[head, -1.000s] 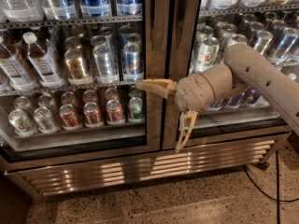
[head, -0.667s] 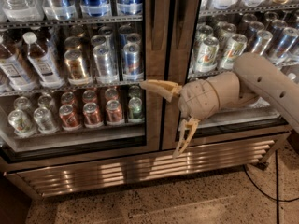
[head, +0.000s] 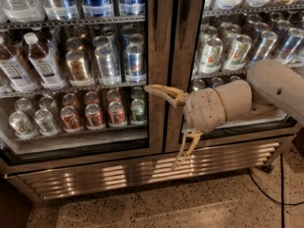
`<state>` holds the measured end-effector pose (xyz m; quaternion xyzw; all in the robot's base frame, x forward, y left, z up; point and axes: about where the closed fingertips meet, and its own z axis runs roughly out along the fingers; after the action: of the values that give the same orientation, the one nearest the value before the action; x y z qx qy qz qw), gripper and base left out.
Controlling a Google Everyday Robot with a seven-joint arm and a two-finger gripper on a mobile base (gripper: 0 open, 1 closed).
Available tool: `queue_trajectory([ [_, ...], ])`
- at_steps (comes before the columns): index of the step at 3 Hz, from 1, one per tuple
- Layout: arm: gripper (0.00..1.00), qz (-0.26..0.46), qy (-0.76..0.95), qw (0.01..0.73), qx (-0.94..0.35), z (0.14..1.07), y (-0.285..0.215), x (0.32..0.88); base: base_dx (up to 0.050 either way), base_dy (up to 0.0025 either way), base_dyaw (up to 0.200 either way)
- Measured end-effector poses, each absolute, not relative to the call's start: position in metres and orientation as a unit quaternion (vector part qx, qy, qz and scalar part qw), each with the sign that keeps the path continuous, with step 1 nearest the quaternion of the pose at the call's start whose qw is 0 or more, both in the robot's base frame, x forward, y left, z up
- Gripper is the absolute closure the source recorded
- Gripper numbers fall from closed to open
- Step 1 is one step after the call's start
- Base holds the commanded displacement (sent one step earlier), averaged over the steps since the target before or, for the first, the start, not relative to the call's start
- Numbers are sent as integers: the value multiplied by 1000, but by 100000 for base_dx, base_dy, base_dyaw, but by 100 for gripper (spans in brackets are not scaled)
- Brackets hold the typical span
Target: Open right fridge door
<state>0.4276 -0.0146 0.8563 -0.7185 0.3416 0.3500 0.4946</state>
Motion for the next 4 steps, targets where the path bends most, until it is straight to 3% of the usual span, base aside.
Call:
queue_trajectory([
  [2, 0, 351, 323, 509, -716, 883, -13, 423, 0, 0, 0],
  [4, 0, 307, 276, 534, -737, 964, -16, 391, 0, 0, 0],
])
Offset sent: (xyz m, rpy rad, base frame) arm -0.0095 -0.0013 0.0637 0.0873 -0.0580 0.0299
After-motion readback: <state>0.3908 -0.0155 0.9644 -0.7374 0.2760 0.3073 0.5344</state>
